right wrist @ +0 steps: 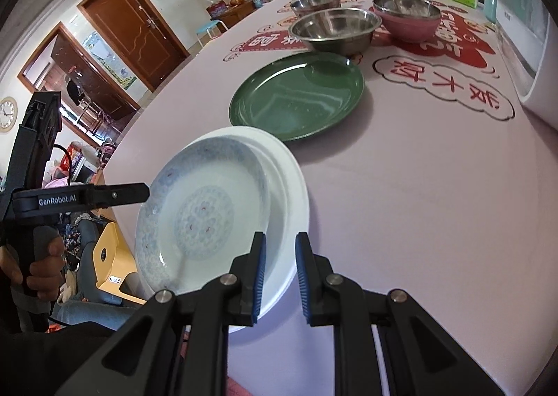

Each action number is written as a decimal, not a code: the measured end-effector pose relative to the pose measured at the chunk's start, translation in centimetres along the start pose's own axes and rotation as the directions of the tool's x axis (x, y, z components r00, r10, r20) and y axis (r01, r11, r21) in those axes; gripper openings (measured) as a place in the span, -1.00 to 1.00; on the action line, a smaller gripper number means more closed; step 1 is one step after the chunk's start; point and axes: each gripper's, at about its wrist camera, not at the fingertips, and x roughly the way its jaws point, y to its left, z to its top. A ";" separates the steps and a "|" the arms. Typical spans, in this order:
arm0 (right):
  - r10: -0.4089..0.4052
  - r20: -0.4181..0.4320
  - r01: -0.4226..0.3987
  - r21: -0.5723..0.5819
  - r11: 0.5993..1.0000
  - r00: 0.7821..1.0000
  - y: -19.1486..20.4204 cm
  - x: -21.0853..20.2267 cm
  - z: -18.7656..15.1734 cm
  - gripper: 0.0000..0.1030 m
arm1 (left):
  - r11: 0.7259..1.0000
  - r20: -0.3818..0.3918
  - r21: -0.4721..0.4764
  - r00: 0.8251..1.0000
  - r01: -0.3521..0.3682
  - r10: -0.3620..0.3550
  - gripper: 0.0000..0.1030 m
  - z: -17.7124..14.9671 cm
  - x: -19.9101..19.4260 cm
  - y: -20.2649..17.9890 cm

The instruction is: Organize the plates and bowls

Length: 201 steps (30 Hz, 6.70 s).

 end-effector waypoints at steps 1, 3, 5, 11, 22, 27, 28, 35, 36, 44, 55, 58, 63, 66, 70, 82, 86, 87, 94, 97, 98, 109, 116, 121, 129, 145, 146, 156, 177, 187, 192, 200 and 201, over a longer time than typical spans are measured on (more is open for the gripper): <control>0.004 0.003 -0.004 -0.009 1.000 1.000 -0.1 -0.2 0.1 -0.67 | 1.000 0.008 -0.007 1.000 0.000 0.000 0.29 -0.1 -0.3 0.0; 0.010 0.010 -0.010 -0.025 1.000 1.000 -0.2 -0.5 0.3 -0.59 | 1.000 0.032 -0.018 0.999 -0.005 0.006 0.29 -0.1 -0.9 -0.1; 0.016 0.020 -0.016 -0.032 0.999 1.000 -0.3 -0.8 0.4 -0.46 | 1.000 0.053 -0.022 0.998 -0.013 0.015 0.29 0.0 -1.6 -0.3; 0.035 0.046 -0.033 -0.030 0.999 0.998 -0.9 -1.5 0.9 -0.22 | 1.000 0.117 -0.005 0.993 -0.021 0.021 0.43 0.4 -3.2 -1.4; 0.033 0.046 -0.036 0.074 0.997 0.998 -2.4 -1.0 0.7 -0.12 | 0.998 0.147 0.060 0.989 -0.007 -0.002 0.51 2.9 -4.1 -2.3; 0.036 0.022 -0.039 0.181 0.983 0.999 -2.8 0.2 0.8 -0.04 | 0.995 0.134 0.097 0.991 -0.004 -0.009 0.52 4.8 -3.3 -2.4; 0.037 0.023 -0.041 0.200 0.979 0.999 -2.9 0.4 0.8 0.00 | 0.995 0.129 0.104 0.992 0.001 -0.015 0.53 5.2 -3.1 -2.3; 0.026 0.042 -0.039 0.350 0.936 0.999 -3.1 1.6 1.7 0.10 | 0.984 0.082 0.169 0.994 0.060 -0.075 0.59 8.2 -1.7 -1.9; 0.028 0.047 -0.043 0.373 0.927 0.999 -3.1 1.8 1.8 0.10 | 0.981 0.080 0.180 0.993 0.070 -0.086 0.63 8.8 -1.6 -1.9; -0.003 0.096 -0.045 0.496 0.867 0.995 -3.4 3.3 3.6 0.10 | 0.960 0.057 0.255 0.989 0.117 -0.136 0.67 12.7 0.5 -2.5; -0.053 0.104 -0.013 0.548 0.836 0.993 -4.4 5.9 6.4 0.10 | 0.935 0.022 0.339 0.993 0.102 -0.117 0.67 16.7 5.8 -5.1; -0.059 0.098 -0.005 0.553 0.833 0.993 -5.0 6.6 6.9 0.10 | 0.932 0.010 0.347 0.993 0.106 -0.117 0.67 17.2 7.2 -5.7; -0.040 0.087 -0.016 0.566 0.824 0.995 -5.9 7.6 7.2 0.10 | 0.937 -0.029 0.322 0.991 0.133 -0.131 0.67 17.6 9.4 -6.1; -0.045 0.091 -0.013 0.553 0.833 0.995 -6.1 7.8 7.8 0.10 | 0.942 -0.044 0.303 0.990 0.140 -0.133 0.67 17.7 10.3 -6.1; -0.046 0.095 -0.012 0.538 0.843 0.994 -6.3 8.0 8.4 0.10 | 0.943 -0.070 0.299 0.989 0.146 -0.131 0.67 17.7 11.3 -6.1; -0.051 0.072 0.006 0.520 0.854 0.996 -6.2 8.3 9.0 -0.25 | 0.938 -0.095 0.316 0.989 0.140 -0.115 0.32 17.7 12.5 -7.2; -0.057 0.062 0.016 0.522 0.852 0.996 -6.2 8.5 9.0 -0.40 | 0.936 -0.100 0.322 0.988 0.143 -0.117 0.12 17.8 12.5 -7.5; -0.056 0.063 0.015 0.524 0.852 0.996 -6.2 8.4 8.9 -0.43 | 0.935 -0.105 0.323 0.987 0.147 -0.119 0.11 17.8 12.6 -7.5; -0.069 0.056 0.027 0.553 0.833 0.996 -6.8 8.2 8.4 -0.75 | 0.934 -0.123 0.321 0.985 0.154 -0.121 -0.10 17.8 12.7 -7.8; -0.075 0.056 0.031 0.559 0.829 0.996 -6.9 8.0 8.1 -0.78 | 0.938 -0.121 0.317 0.986 0.145 -0.111 -0.31 18.0 12.6 -7.3; -0.078 0.056 0.034 0.561 0.827 0.995 -6.8 7.9 8.1 -0.78 | 0.937 -0.122 0.319 0.987 0.143 -0.109 -0.35 18.0 12.6 -7.0; -0.101 0.061 0.052 0.548 0.835 0.993 -6.2 7.8 8.6 -0.78 | 0.941 -0.121 0.296 0.983 0.167 -0.136 -0.50 18.0 12.0 -5.3; -0.104 0.049 0.063 0.528 0.847 0.993 -5.5 8.5 9.6 -0.78 | 0.948 -0.118 0.264 0.982 0.176 -0.149 -0.50 18.0 11.5 -4.0; -0.101 0.040 0.069 0.490 0.869 0.994 -4.8 9.1 10.5 -0.78 | 0.957 -0.101 0.230 0.982 0.179 -0.159 -0.50 18.2 11.1 -2.9; -0.097 0.025 0.076 0.433 0.898 0.995 -3.6 9.9 11.7 -0.78 | 0.967 -0.064 0.186 0.984 0.177 -0.167 -0.50 18.5 10.5 -1.1; -0.131 0.023 0.117 0.320 0.940 0.991 -1.2 11.2 13.6 -0.78 | 0.977 -0.029 0.144 0.987 0.160 -0.157 -0.50 17.4 9.9 1.7; -0.133 0.023 0.119 0.318 0.940 0.991 -1.1 11.3 13.7 -0.78 | 0.977 -0.028 0.142 0.987 0.161 -0.159 -0.50 17.4 9.8 1.9; -0.139 0.050 0.119 0.291 0.949 0.989 0.2 11.3 14.6 -0.78 | 0.977 0.010 0.131 0.986 0.166 -0.169 -0.50 18.1 8.8 2.7; -0.190 0.181 0.125 0.321 0.939 0.965 2.8 6.8 14.8 -0.71 | 0.951 0.066 0.238 0.974 0.197 -0.218 -0.50 18.2 4.1 1.8; -0.233 0.243 0.132 0.370 0.920 0.942 4.3 3.3 11.7 -0.71 | 0.920 0.086 0.320 0.960 0.226 -0.266 -0.50 15.8 0.7 0.7; -0.246 0.274 0.126 0.390 0.912 0.930 5.0 1.7 9.7 -0.71 | 0.907 0.099 0.350 0.953 0.235 -0.285 -0.50 14.1 -1.1 0.5; -0.253 0.300 0.114 0.411 0.904 0.920 5.9 -0.4 6.4 -0.71 | 0.890 0.094 0.389 0.950 0.239 -0.296 -0.50 11.2 -3.1 0.2; -0.253 0.302 0.114 0.412 0.904 0.919 6.1 -0.7 6.0 -0.71 | 0.887 0.091 0.396 0.951 0.239 -0.297 -0.50 10.7 -3.3 0.2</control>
